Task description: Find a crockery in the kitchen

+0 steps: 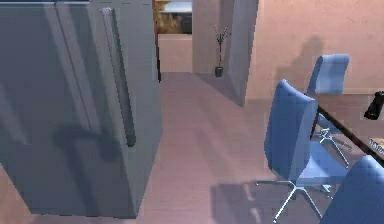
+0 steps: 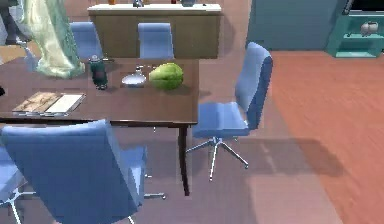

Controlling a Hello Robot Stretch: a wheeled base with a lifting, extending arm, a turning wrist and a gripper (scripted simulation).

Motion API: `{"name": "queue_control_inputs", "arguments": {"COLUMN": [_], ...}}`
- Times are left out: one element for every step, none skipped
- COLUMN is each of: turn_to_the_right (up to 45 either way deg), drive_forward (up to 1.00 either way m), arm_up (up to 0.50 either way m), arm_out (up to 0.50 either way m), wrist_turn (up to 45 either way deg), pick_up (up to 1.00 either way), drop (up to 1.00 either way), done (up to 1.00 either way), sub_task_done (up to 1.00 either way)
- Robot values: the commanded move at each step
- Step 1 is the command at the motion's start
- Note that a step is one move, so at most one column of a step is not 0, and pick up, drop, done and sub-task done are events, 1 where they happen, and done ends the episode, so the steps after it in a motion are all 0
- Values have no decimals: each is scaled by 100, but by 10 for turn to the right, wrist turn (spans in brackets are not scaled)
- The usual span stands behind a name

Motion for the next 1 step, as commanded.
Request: {"name": "queue_control_inputs", "arguments": {"turn_to_the_right": [0], "drive_forward": [50], "arm_up": [0], "arm_out": [0], "wrist_turn": [0], "pick_up": [0], "drop": [0], "done": [0], "sub_task_done": [0]}}
